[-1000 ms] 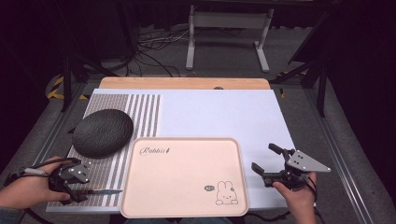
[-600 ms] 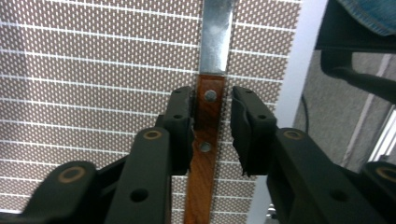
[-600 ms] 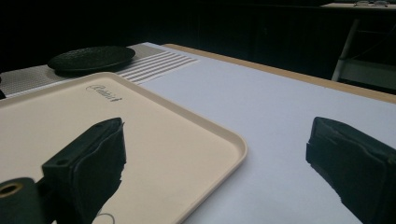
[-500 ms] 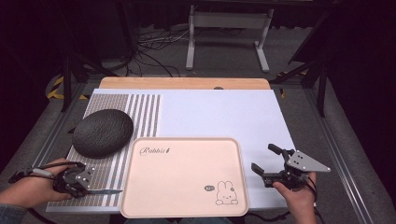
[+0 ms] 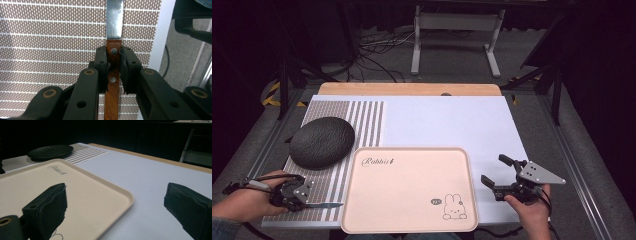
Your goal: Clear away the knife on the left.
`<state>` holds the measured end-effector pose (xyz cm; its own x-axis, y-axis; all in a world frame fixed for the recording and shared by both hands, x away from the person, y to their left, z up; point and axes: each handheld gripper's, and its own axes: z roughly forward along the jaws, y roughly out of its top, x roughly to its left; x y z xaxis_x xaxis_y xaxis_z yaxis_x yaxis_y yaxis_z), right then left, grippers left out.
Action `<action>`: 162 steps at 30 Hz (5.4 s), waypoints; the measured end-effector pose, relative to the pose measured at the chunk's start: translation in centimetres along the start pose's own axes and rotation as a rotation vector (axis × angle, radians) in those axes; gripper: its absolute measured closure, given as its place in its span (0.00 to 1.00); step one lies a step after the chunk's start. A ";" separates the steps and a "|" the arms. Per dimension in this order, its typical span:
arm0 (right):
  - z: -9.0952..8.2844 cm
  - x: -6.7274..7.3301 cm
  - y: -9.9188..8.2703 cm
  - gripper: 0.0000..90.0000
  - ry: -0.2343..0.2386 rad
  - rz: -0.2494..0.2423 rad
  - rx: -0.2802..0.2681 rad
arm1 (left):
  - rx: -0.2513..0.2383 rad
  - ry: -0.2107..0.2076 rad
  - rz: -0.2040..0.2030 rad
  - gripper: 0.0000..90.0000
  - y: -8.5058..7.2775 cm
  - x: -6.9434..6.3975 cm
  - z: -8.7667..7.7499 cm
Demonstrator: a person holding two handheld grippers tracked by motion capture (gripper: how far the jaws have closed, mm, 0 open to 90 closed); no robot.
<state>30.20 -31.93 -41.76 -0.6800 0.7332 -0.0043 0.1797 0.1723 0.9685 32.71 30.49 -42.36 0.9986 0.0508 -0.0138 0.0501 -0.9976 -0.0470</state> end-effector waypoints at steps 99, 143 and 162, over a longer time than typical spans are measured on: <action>-0.5 -0.8 -0.2 0.08 -0.027 0.017 -0.002 | -0.521 -0.268 -0.765 0.86 12.7 1.5 -3.3; -0.6 -0.9 -0.3 0.08 -0.023 0.021 0.000 | -0.432 -0.322 -0.873 0.83 13.3 2.3 -0.1; -0.5 -0.8 -0.3 0.07 -0.011 0.024 -0.008 | -0.497 -0.067 -0.648 0.16 14.1 1.2 -2.1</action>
<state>30.35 -32.94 -41.97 -0.6674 0.7446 0.0164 0.1905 0.1494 0.9703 34.64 16.38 -40.94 0.7666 0.6112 -0.1968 0.6341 -0.6723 0.3820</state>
